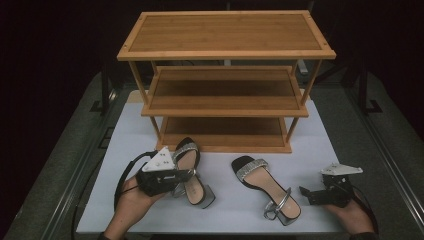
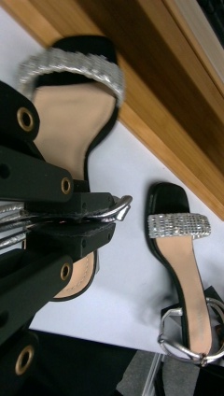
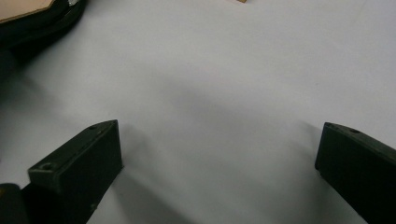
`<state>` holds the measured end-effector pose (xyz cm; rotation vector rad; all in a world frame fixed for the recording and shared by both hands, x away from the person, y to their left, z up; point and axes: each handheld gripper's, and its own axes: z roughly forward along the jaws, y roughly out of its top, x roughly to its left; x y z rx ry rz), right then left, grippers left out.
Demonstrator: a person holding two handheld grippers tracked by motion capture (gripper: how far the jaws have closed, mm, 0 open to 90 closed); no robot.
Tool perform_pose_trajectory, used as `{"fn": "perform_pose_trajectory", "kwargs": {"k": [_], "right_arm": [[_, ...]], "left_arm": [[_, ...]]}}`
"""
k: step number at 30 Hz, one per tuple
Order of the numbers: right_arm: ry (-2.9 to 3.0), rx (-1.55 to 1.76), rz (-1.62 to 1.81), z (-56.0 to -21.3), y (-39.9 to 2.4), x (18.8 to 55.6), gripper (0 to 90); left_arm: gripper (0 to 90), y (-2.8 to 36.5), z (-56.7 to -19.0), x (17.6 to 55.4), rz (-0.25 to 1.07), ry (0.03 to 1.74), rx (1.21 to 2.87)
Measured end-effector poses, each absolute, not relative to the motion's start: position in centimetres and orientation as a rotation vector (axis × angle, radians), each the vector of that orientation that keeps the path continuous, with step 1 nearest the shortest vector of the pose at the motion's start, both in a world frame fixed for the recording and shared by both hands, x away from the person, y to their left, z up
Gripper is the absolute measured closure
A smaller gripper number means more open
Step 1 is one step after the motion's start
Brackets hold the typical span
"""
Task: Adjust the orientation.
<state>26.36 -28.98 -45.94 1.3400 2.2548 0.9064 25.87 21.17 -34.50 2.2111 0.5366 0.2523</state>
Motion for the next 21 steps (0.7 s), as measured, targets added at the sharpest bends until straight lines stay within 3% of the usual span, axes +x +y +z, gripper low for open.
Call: {"fn": "perform_pose_trajectory", "kwargs": {"k": [17,21], "right_arm": [[2.255,1.341,0.905,-45.9,-29.0,26.4,0.0],[2.255,1.340,0.905,-45.9,-29.0,26.4,0.0]], "left_arm": [[84.4,27.9,-35.2,24.8,0.367,0.707,2.204],[84.4,28.5,-35.6,24.7,0.338,0.718,2.173]]}}
